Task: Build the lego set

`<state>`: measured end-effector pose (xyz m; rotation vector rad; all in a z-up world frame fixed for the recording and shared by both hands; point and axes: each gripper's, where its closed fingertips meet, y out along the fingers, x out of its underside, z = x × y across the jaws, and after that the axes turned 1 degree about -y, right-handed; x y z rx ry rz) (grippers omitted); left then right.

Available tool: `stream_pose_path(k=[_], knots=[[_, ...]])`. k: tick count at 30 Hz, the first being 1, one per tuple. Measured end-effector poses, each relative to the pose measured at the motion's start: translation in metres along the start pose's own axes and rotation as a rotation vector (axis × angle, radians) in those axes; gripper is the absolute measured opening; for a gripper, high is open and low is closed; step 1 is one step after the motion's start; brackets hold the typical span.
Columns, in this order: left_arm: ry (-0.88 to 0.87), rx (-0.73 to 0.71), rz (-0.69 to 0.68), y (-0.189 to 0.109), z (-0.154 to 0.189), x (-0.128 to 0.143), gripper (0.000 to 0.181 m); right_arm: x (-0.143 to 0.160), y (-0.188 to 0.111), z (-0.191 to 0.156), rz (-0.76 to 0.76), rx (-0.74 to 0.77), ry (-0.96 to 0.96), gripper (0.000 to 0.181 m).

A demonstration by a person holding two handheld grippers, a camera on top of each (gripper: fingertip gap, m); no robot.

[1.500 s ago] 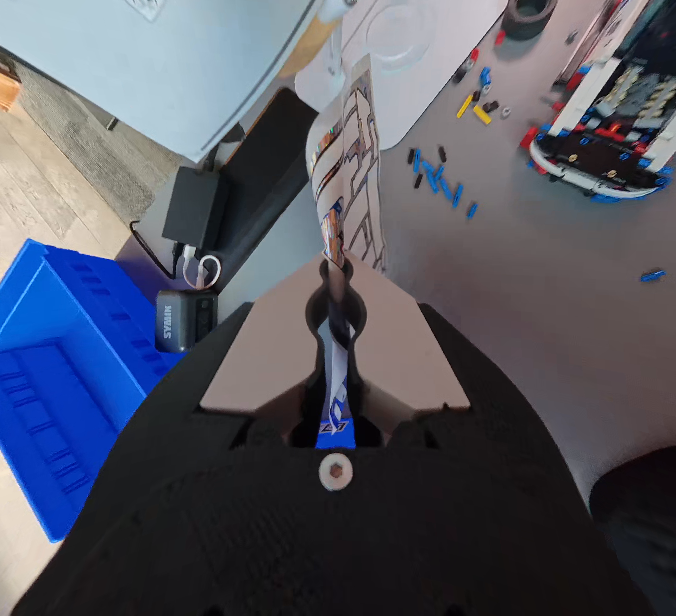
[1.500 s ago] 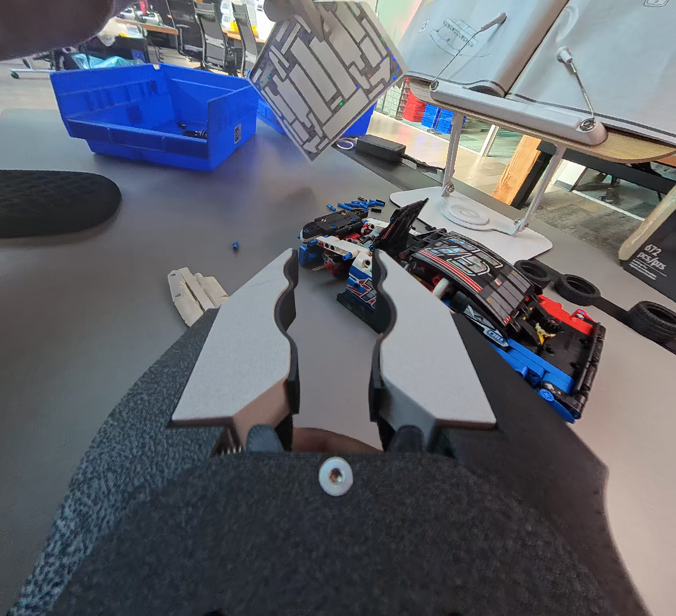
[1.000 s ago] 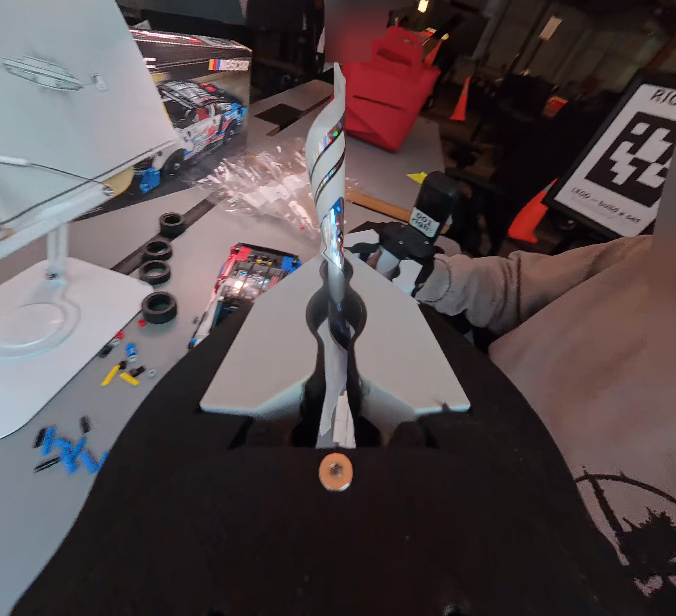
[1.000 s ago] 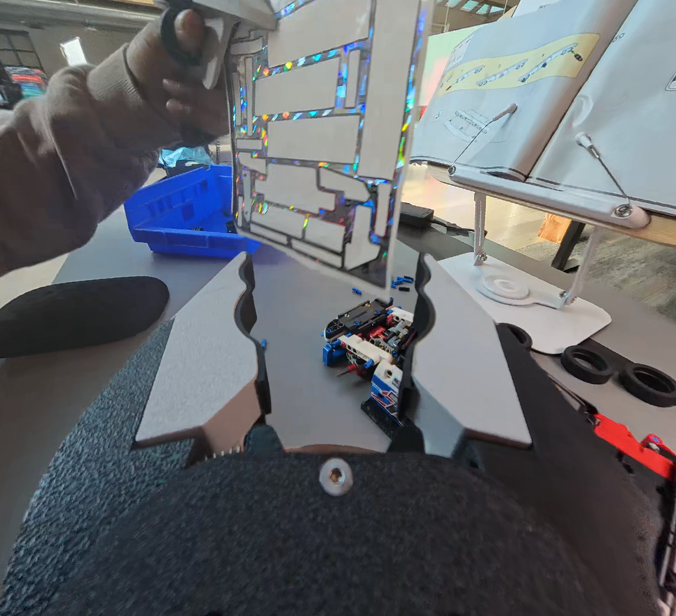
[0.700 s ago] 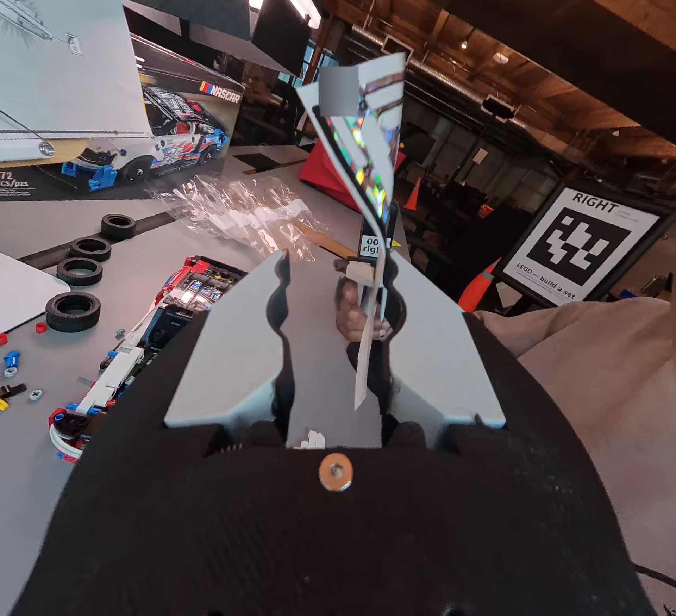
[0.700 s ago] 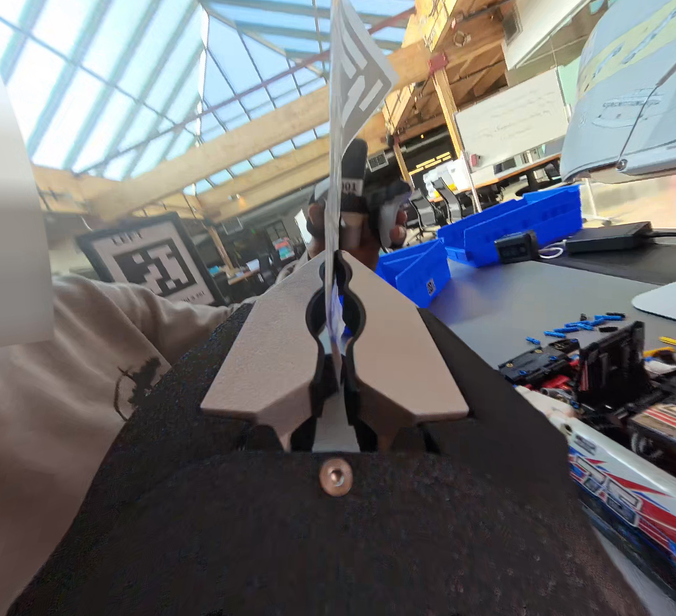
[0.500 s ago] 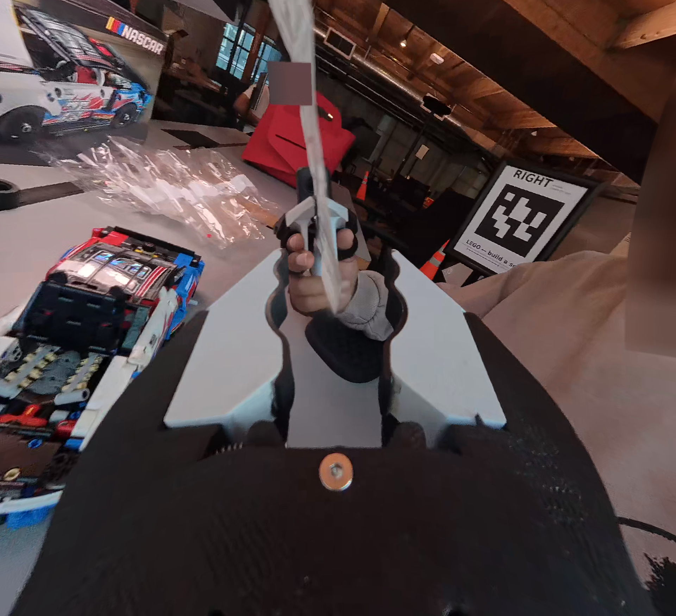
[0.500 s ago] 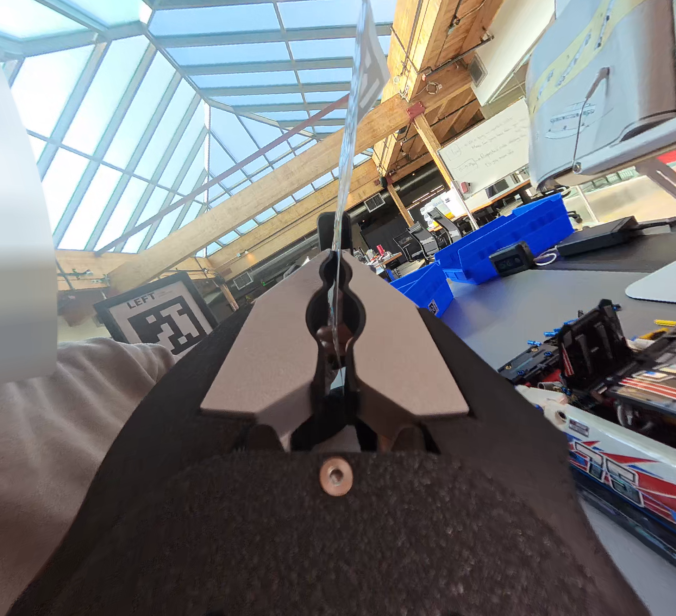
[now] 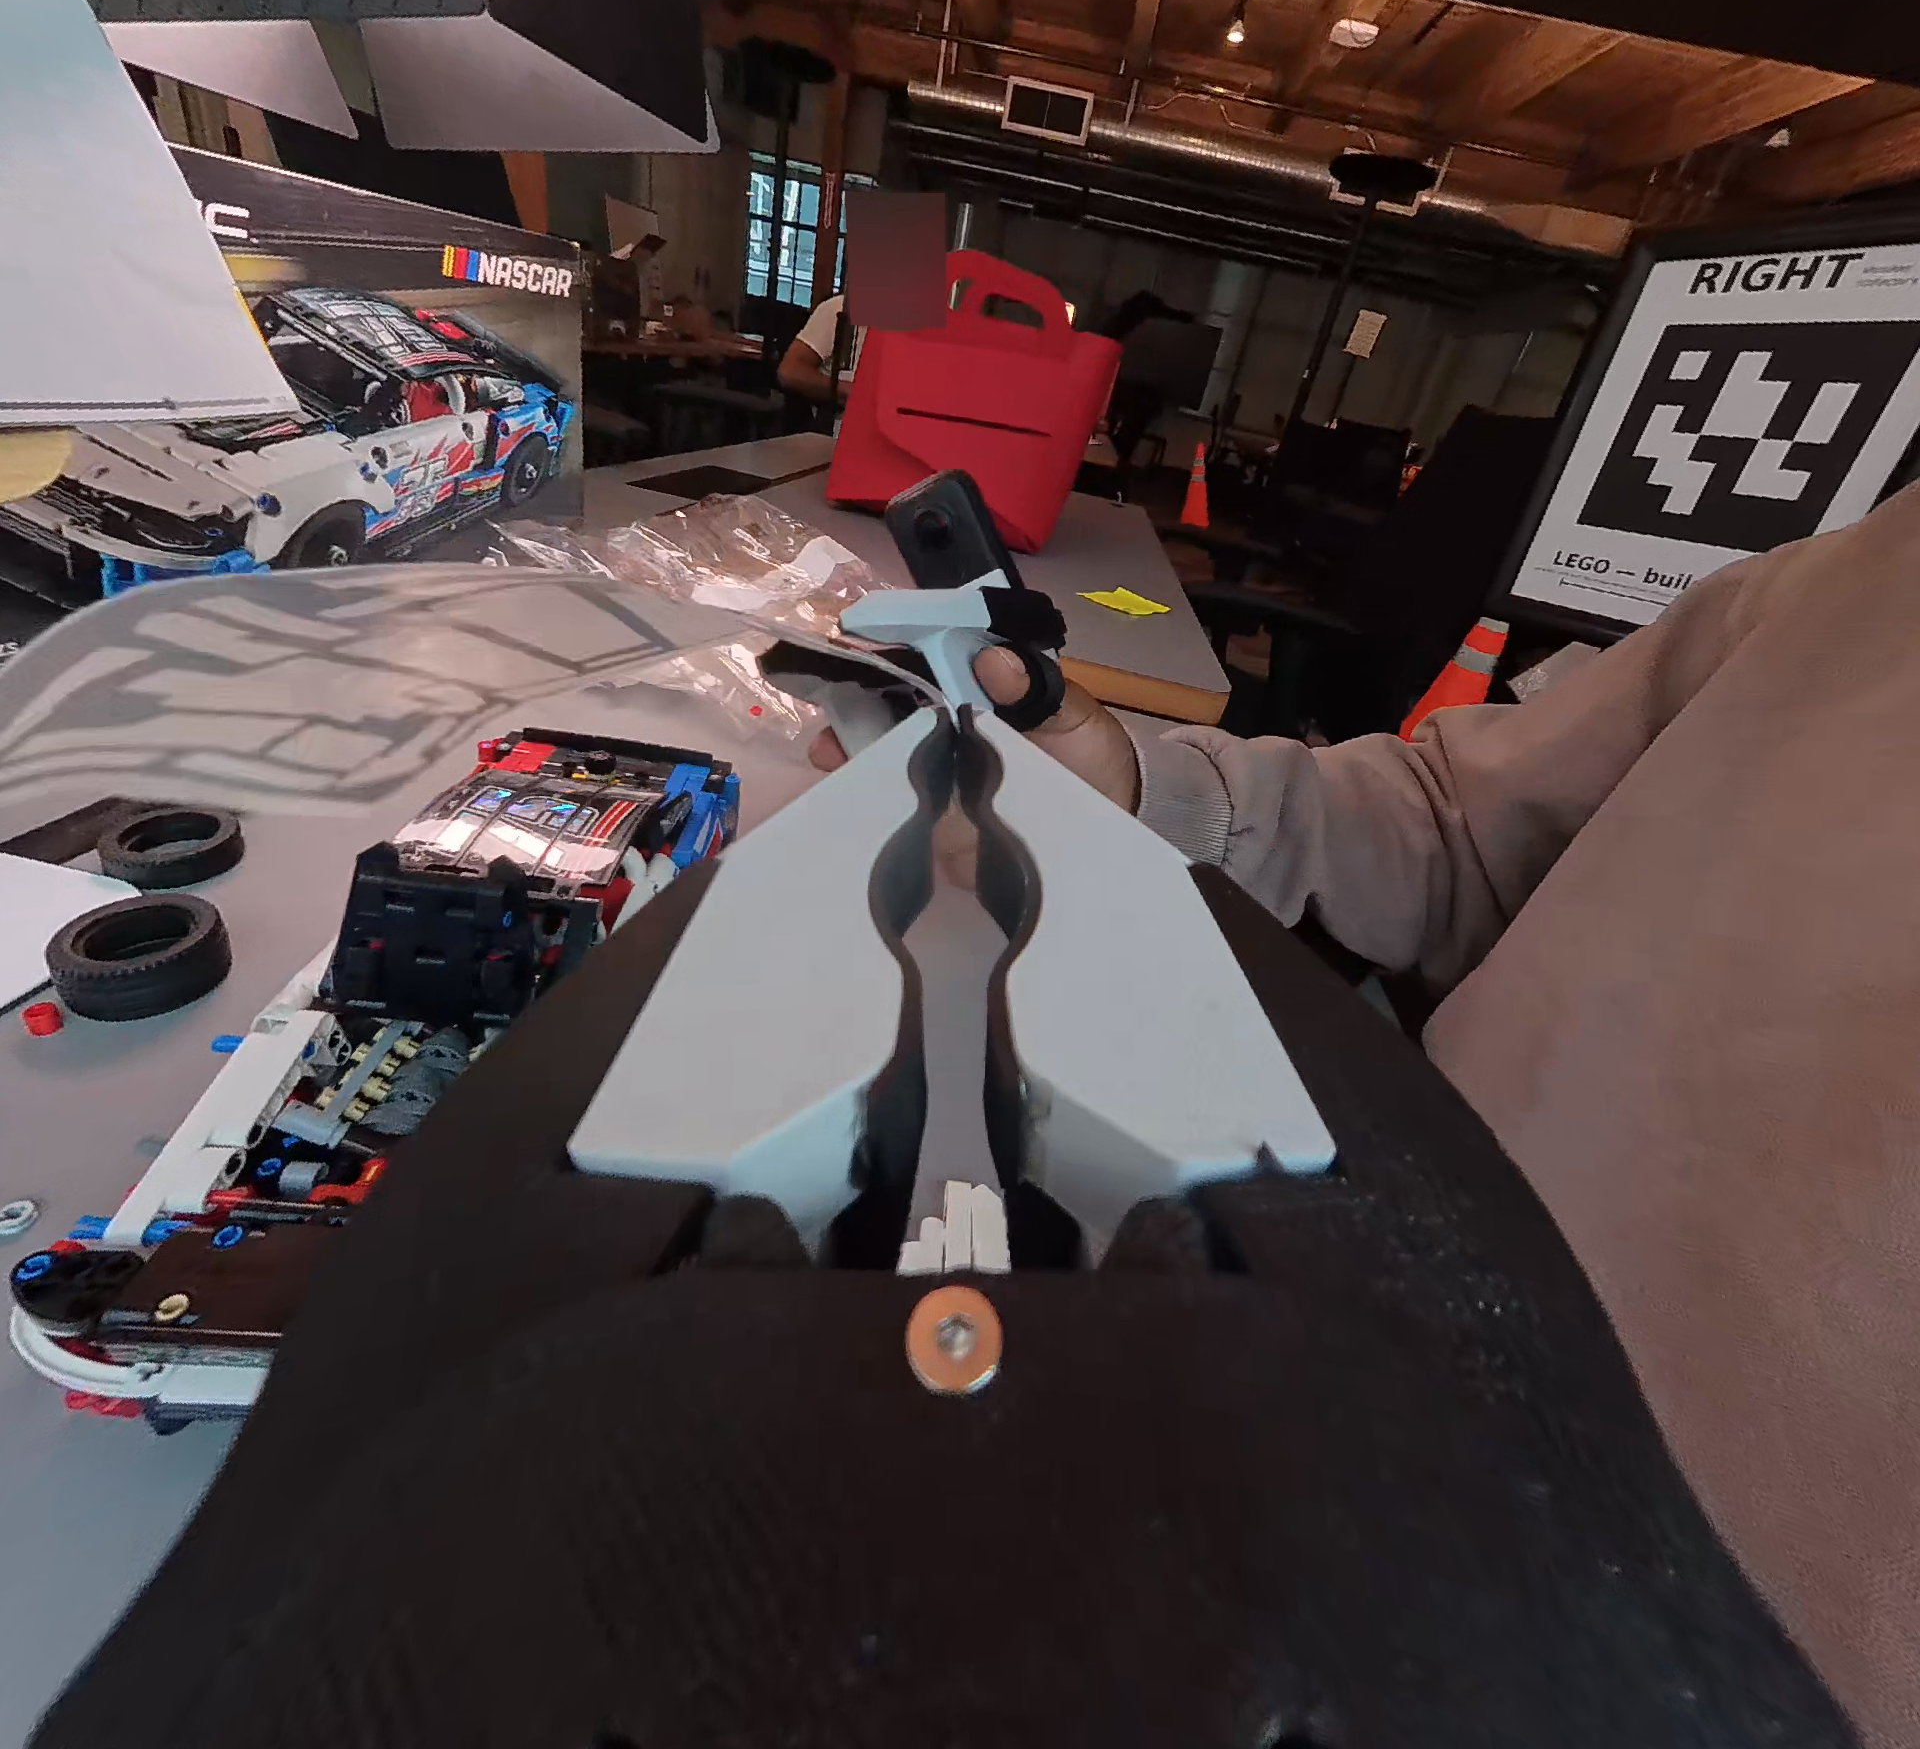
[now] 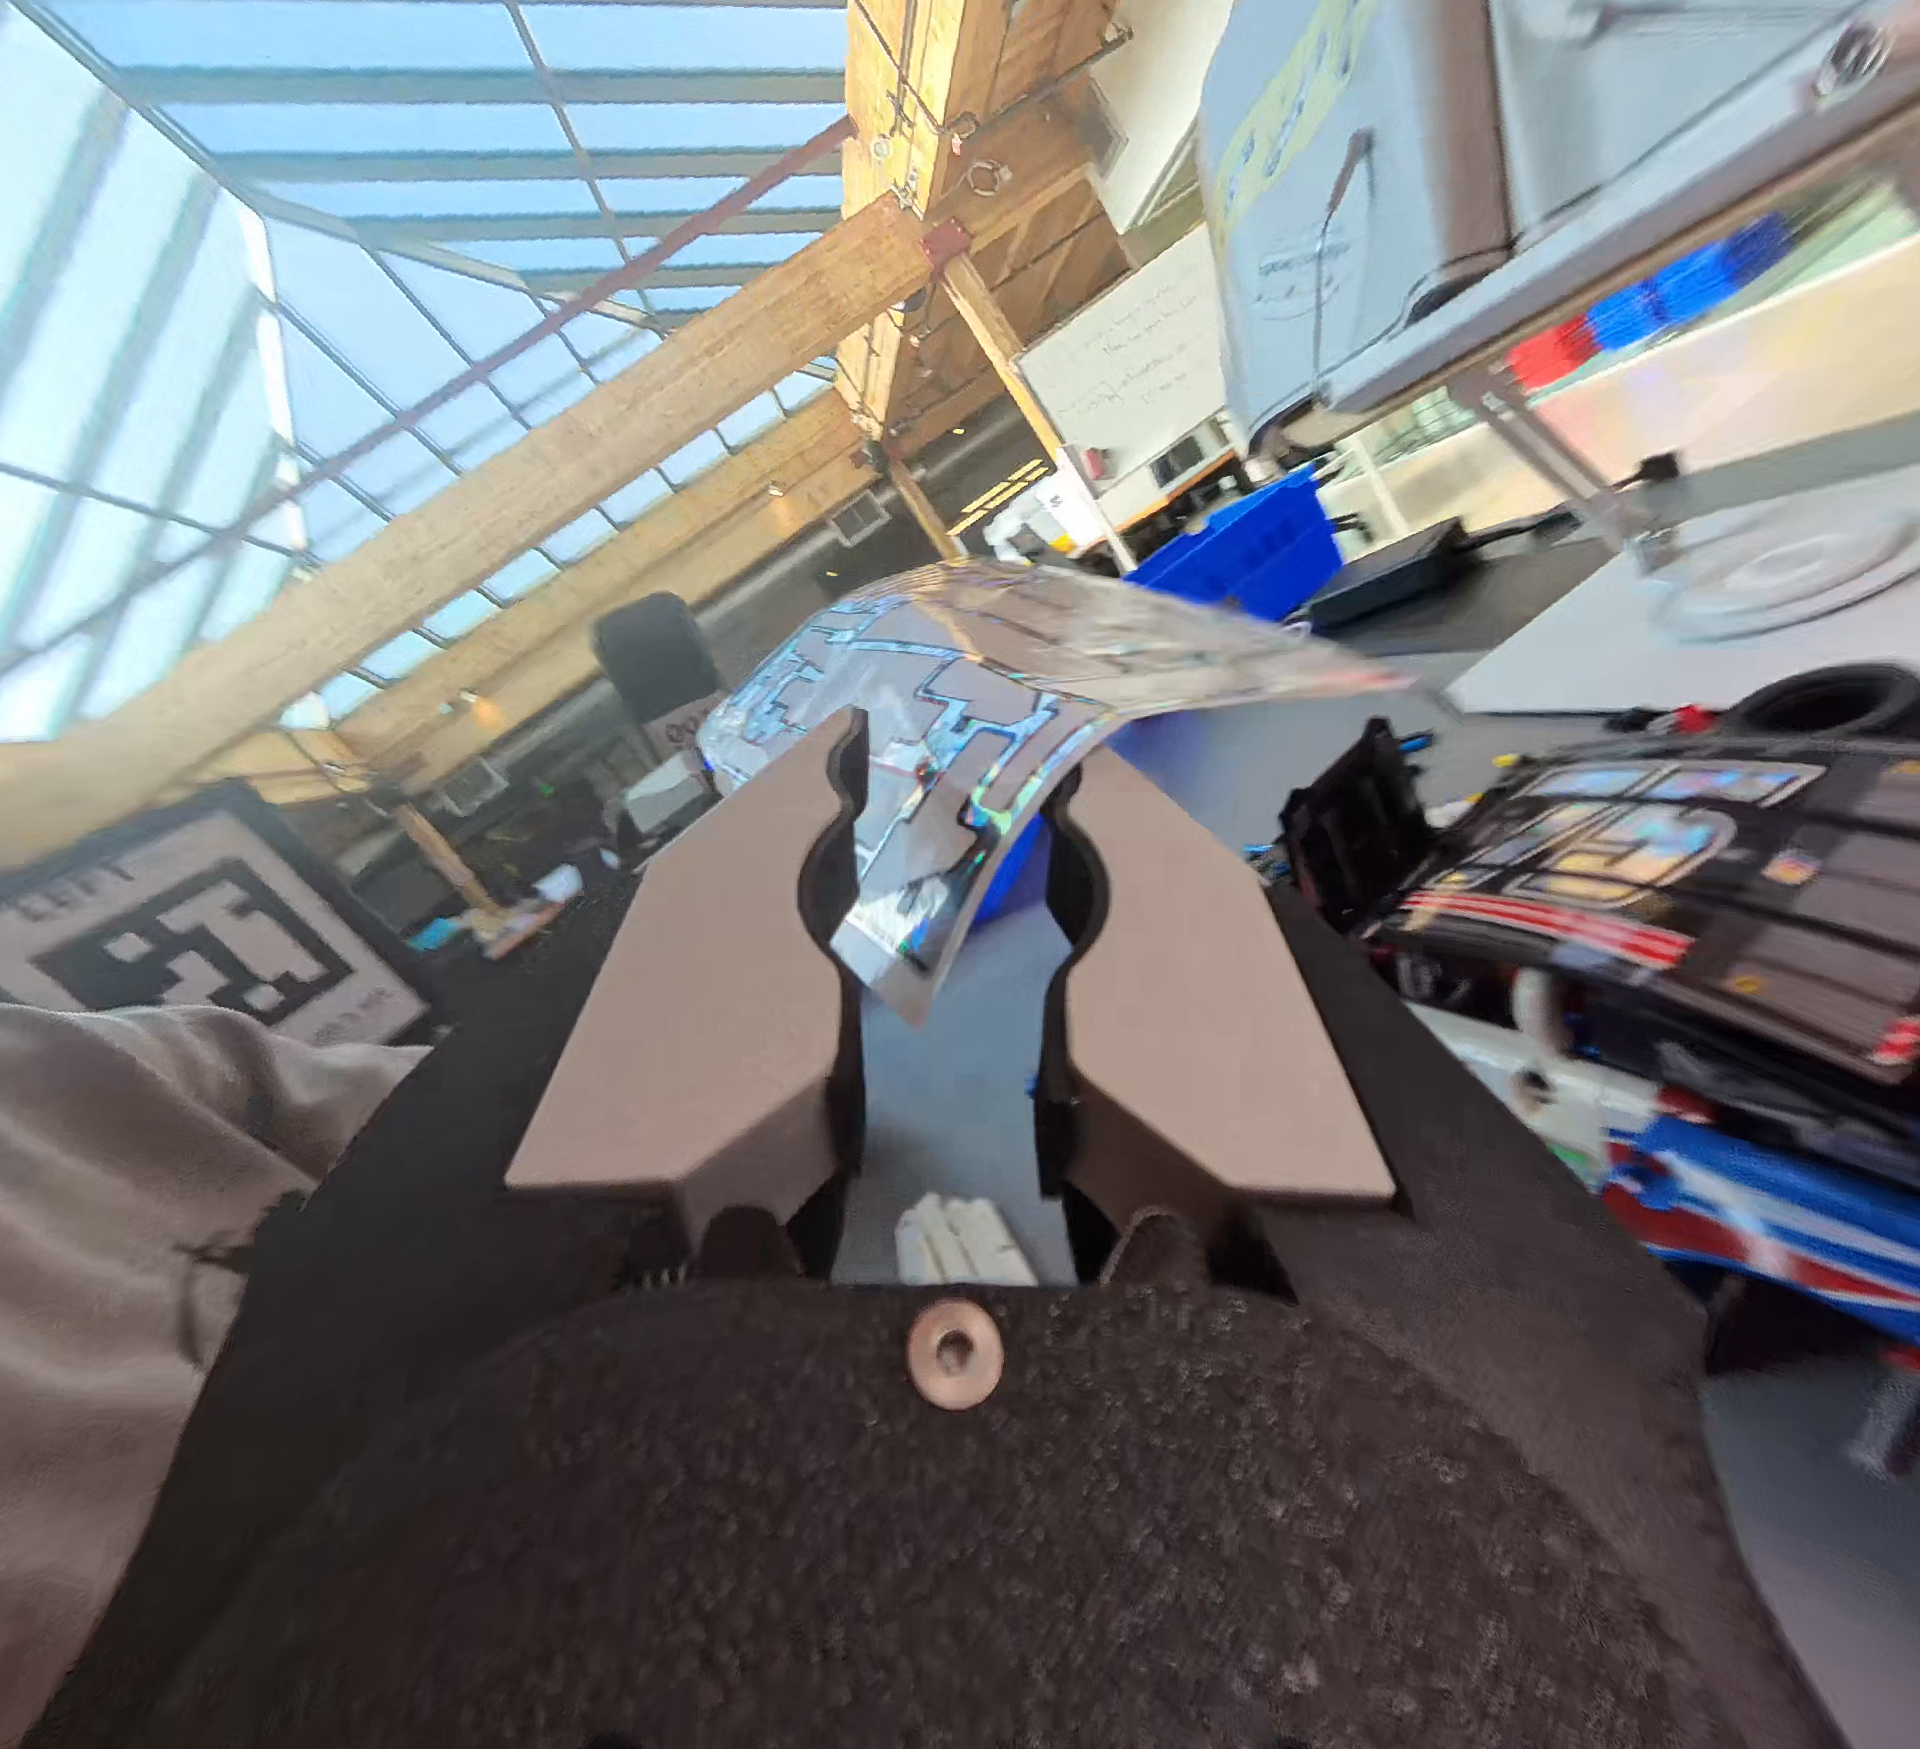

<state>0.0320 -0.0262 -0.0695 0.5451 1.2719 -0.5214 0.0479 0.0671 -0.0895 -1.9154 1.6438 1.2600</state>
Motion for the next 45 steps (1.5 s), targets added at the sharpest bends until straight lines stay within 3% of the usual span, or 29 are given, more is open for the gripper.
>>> stream_pose_path(k=[3,5,8,11,15,18,21,24,27,30,33,35,37,40,45], knots=[[0.043,-0.032,-0.017,-0.005,-0.004,0.001,0.0,-0.029,-0.015,0.0,-0.07,0.218,-0.602,0.045],[0.078,-0.027,-0.032,-0.006,-0.002,0.0,0.0,-0.043,-0.013,-0.033,-0.103,0.24,-1.023,0.046],[0.151,-0.04,-0.078,-0.002,-0.003,-0.002,0.0,-0.032,0.006,-0.077,-0.248,0.128,-1.278,0.043],[0.217,-0.061,-0.118,0.002,-0.004,-0.014,0.0,-0.059,0.018,-0.085,-0.293,0.278,-1.567,0.044],[0.13,-0.086,-0.169,-0.003,-0.01,-0.03,0.0,-0.111,0.011,-0.081,-0.293,0.433,-1.435,0.031],[-0.017,-0.086,-0.217,-0.008,-0.022,-0.025,0.0,-0.152,-0.002,-0.076,-0.145,0.555,-1.223,0.012],[-0.198,-0.103,-0.284,-0.007,-0.034,-0.009,0.0,-0.162,-0.002,-0.103,-0.013,0.463,-1.111,0.009],[-0.335,-0.093,-0.285,-0.001,-0.043,-0.004,0.0,-0.139,0.009,-0.161,0.058,0.178,-1.19,0.003],[-0.325,-0.098,-0.318,0.009,-0.049,-0.002,0.0,-0.101,0.021,-0.19,-0.043,-0.027,-1.241,0.0],[-0.278,-0.035,-0.324,0.025,-0.041,-0.013,0.0,-0.05,0.037,-0.167,-0.322,-0.133,-1.215,0.002],[-0.109,0.067,-0.361,0.038,-0.018,-0.022,0.0,-0.038,0.053,-0.101,-0.451,0.049,-1.395,0.023],[0.06,0.089,-0.383,0.038,-0.007,-0.024,0.0,-0.012,0.051,-0.079,-0.574,0.007,-1.377,0.039],[0.184,0.121,-0.389,0.034,0.006,-0.024,0.0,0.009,0.048,-0.083,-0.596,-0.104,-1.323,0.041],[0.299,0.113,-0.432,0.028,0.01,-0.018,0.0,0.021,0.044,-0.084,-0.6,-0.148,-1.295,0.037],[0.287,0.173,-0.394,0.028,0.02,-0.02,0.0,0.025,0.04,-0.088,-0.602,-0.175,-1.326,0.026]])
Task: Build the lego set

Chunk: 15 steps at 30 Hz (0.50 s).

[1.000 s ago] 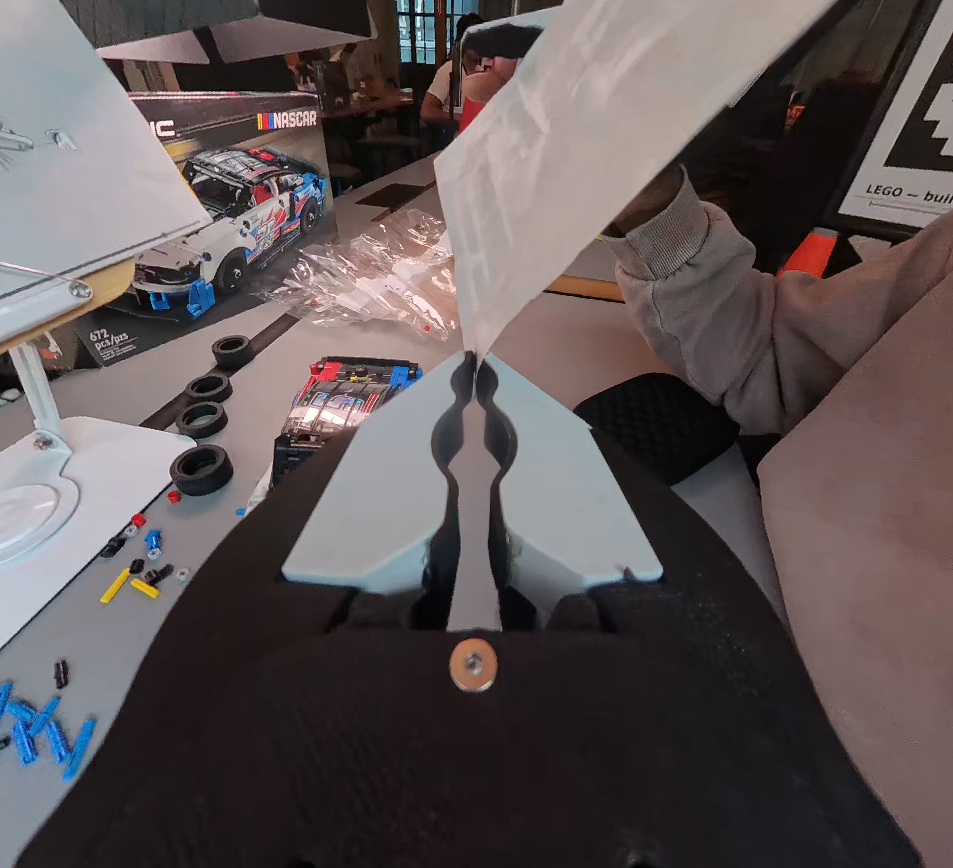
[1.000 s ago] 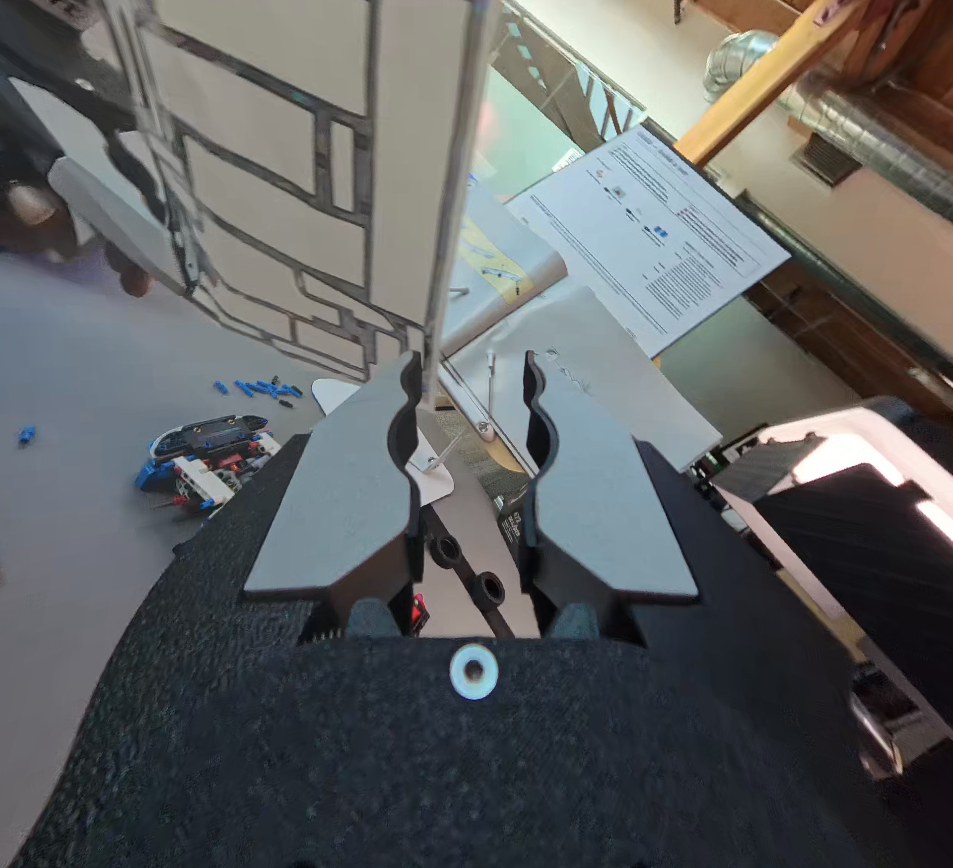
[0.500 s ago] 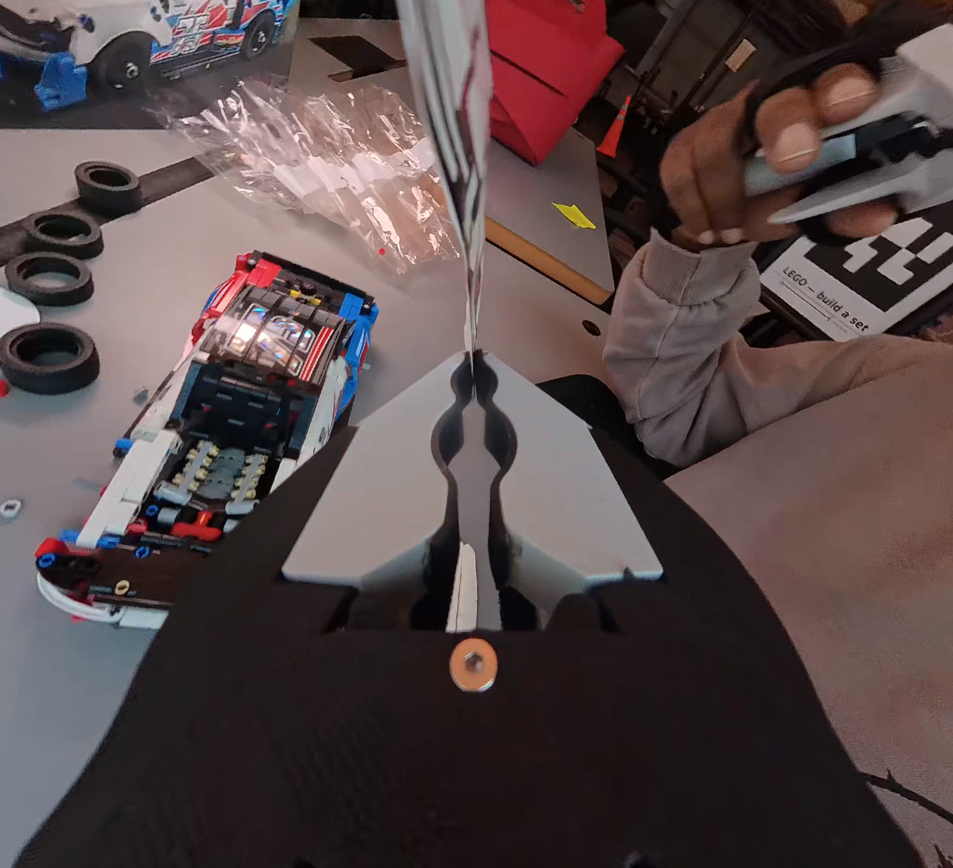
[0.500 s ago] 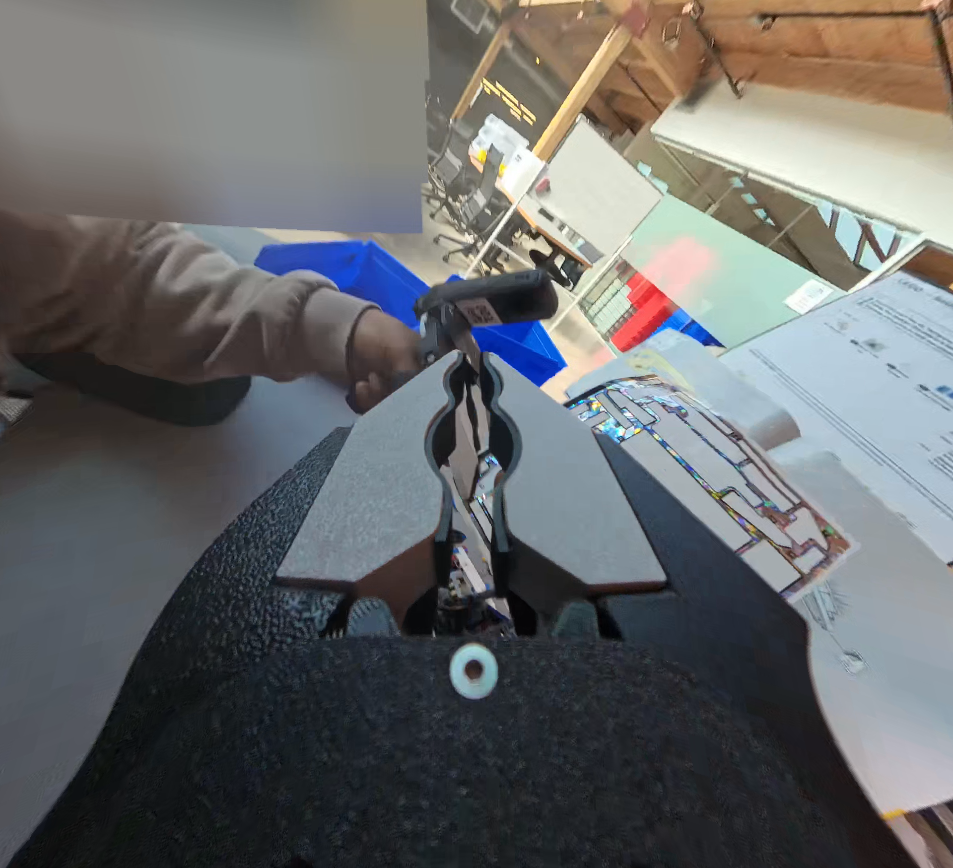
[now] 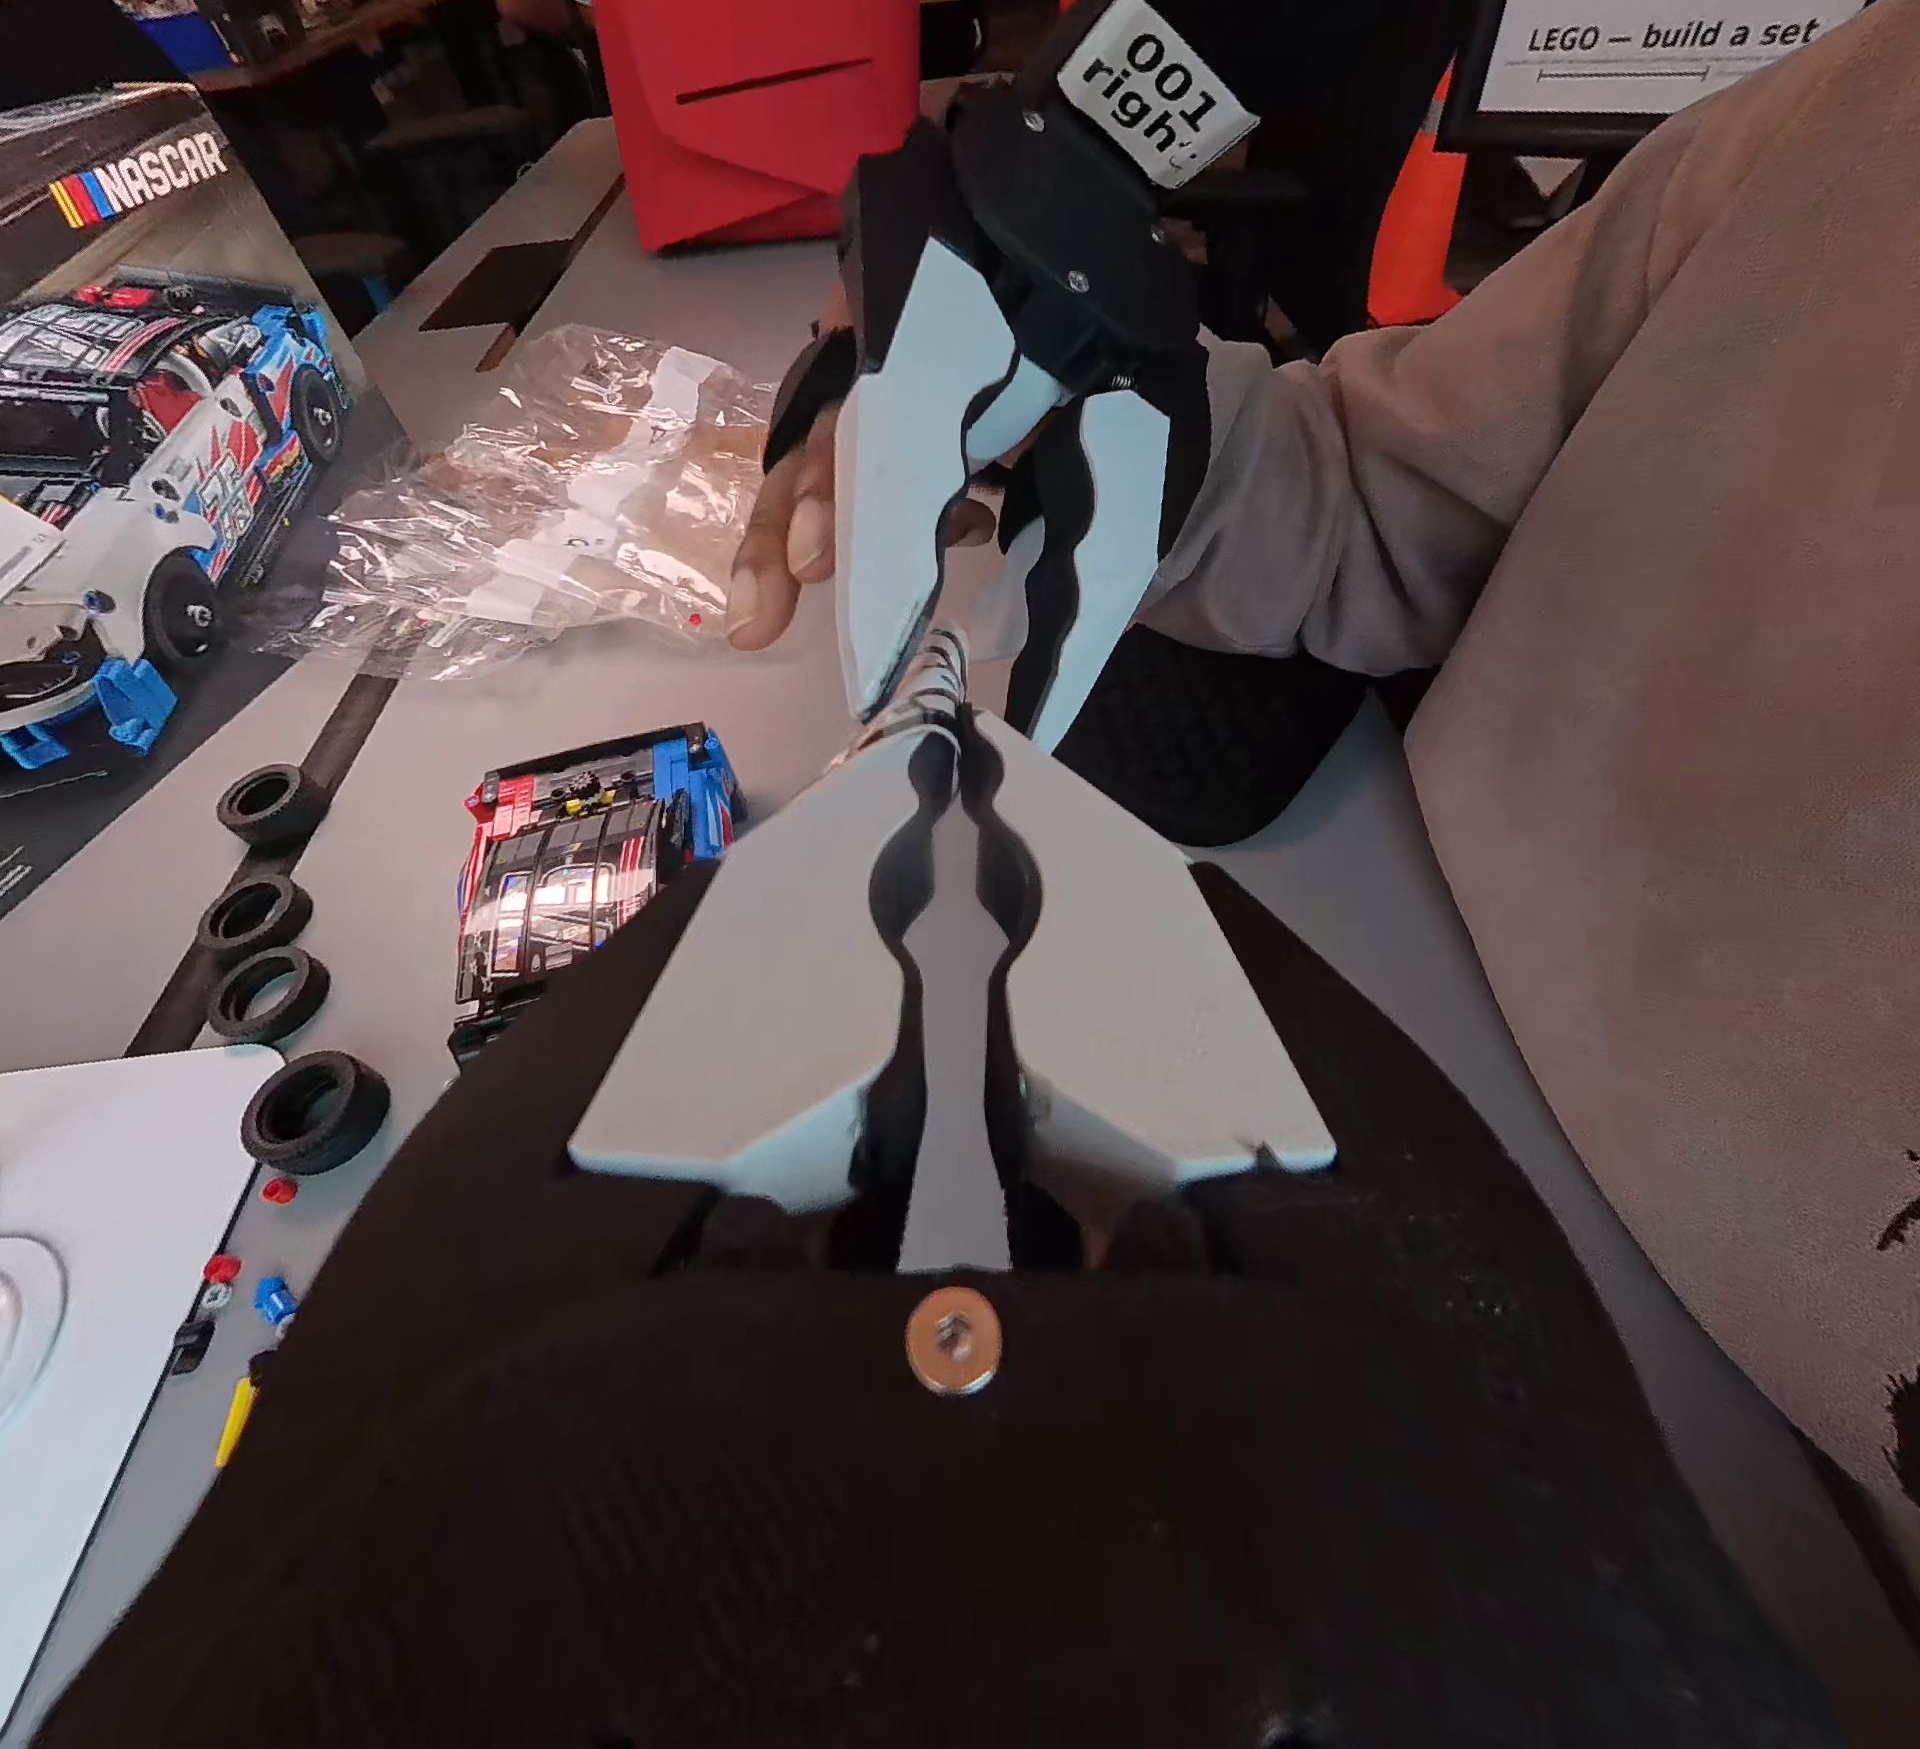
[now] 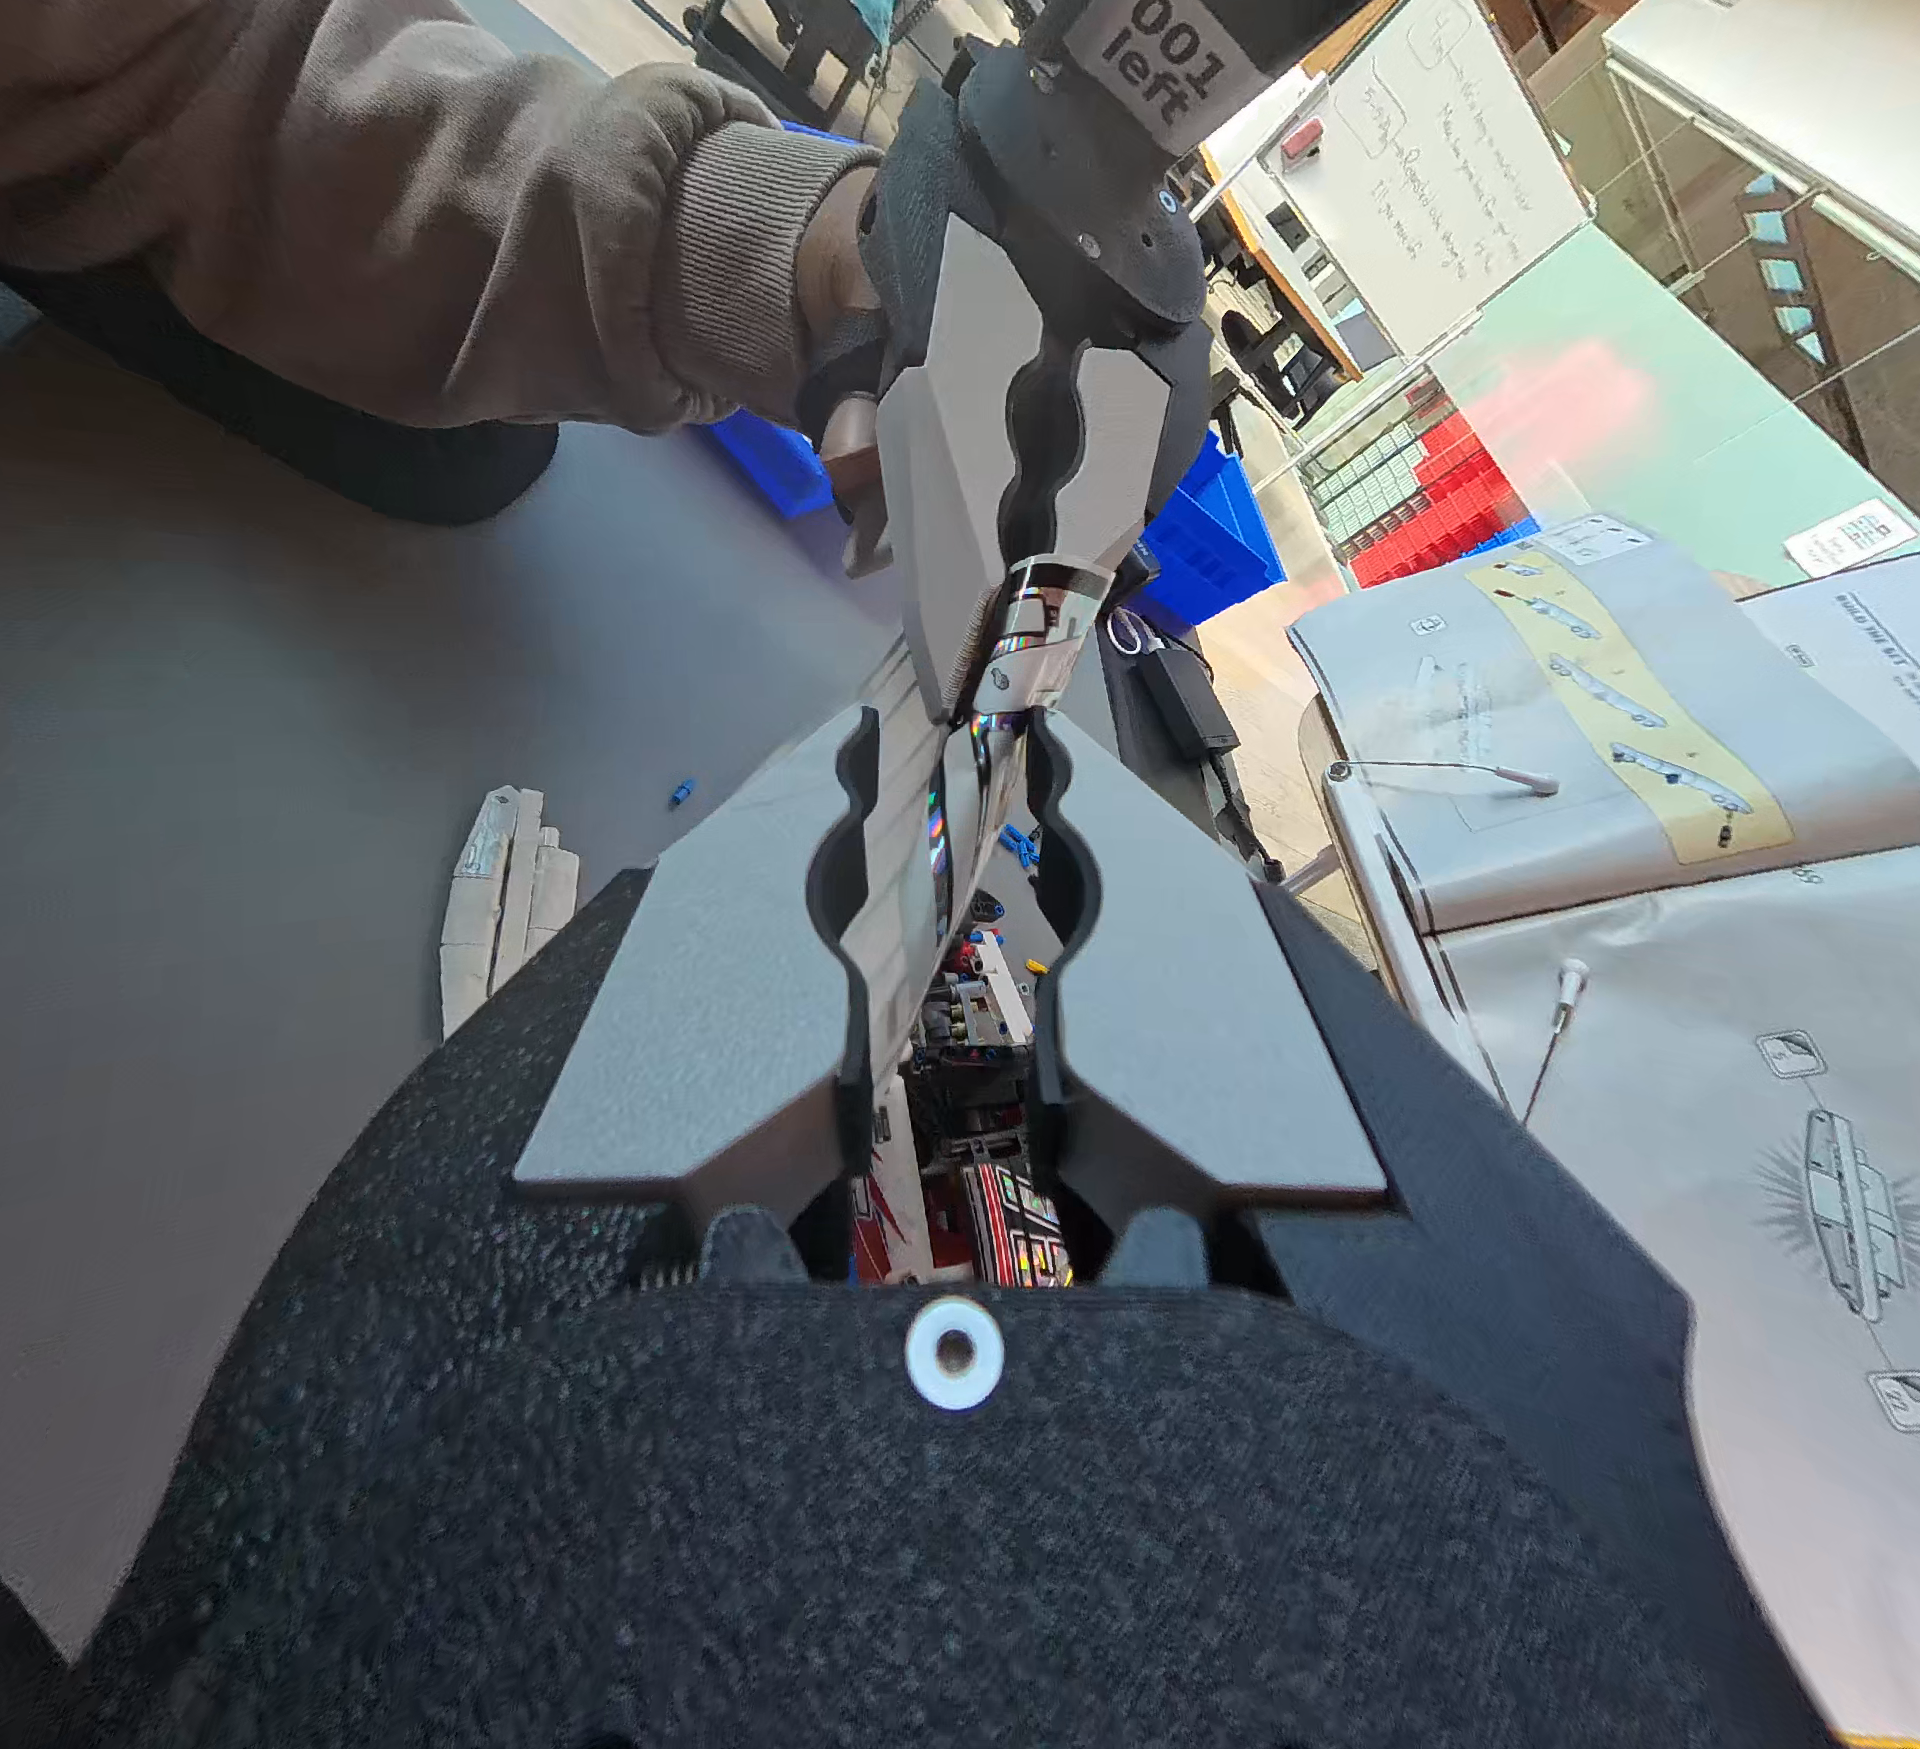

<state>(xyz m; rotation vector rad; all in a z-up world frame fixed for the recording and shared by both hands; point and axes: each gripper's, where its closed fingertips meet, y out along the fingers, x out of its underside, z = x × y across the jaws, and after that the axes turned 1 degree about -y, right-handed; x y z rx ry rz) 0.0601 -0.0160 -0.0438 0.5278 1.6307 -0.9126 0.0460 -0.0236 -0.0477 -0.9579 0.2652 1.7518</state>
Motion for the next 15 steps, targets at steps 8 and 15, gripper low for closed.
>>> stream_pose_path(k=[8,15], knots=[[-0.002,-0.001,0.037,-0.0017,0.0018,-0.0042,0.0,-0.0005,-0.0017,0.0026,0.024,0.008,0.027,0.009],[-0.016,-0.023,0.07,-0.0042,-0.0009,-0.01,0.0,-0.0021,-0.003,0.005,0.043,0.005,0.077,0.004]])
